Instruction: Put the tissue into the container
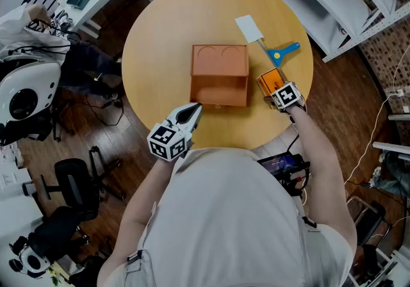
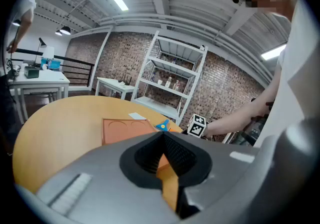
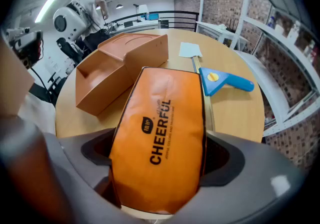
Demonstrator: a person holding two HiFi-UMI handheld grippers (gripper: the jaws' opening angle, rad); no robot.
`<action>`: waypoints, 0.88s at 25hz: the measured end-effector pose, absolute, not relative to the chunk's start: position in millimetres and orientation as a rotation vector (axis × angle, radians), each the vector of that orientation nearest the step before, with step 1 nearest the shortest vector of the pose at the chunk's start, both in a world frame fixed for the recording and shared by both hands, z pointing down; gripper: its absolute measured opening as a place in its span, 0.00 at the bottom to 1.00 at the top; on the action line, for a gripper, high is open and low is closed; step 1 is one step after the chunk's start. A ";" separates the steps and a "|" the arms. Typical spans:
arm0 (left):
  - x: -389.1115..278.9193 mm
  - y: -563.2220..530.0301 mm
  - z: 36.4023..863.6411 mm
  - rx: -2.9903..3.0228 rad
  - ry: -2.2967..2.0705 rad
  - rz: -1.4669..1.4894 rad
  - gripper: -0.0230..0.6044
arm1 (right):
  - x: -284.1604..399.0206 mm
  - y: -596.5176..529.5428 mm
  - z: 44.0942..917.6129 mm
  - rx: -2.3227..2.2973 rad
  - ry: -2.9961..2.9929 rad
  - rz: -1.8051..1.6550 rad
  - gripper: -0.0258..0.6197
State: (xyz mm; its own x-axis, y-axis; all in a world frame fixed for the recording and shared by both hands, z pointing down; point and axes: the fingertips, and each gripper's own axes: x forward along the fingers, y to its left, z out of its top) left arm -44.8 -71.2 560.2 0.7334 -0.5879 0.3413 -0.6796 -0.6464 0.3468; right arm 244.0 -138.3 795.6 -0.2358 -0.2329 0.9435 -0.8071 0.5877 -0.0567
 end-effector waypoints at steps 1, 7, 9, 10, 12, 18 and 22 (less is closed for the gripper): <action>-46.4 -72.2 560.0 2.480 -0.969 0.271 0.04 | 244.0 -139.6 790.6 0.850 -1.773 0.668 0.77; -49.0 -74.0 563.9 2.477 -0.964 0.268 0.04 | 223.4 -168.5 727.7 0.904 -1.933 0.504 0.71; -45.7 -72.4 563.2 2.479 -0.961 0.265 0.04 | 197.0 -176.1 696.6 0.853 -2.026 0.388 0.72; -44.3 -71.6 561.0 2.481 -0.961 0.260 0.04 | 178.6 -175.2 682.5 0.789 -2.070 0.324 0.72; -44.3 -71.9 555.3 2.483 -0.972 0.246 0.04 | 134.7 -165.0 661.8 0.604 -2.139 0.215 0.72; -75.5 -70.6 556.0 2.405 -1.102 0.211 0.04 | 20.1 -137.1 678.7 0.108 -2.087 -0.017 0.72; -101.9 -60.3 559.1 2.345 -1.184 0.188 0.04 | -3.8 -137.9 717.1 0.005 -1.942 -0.121 0.72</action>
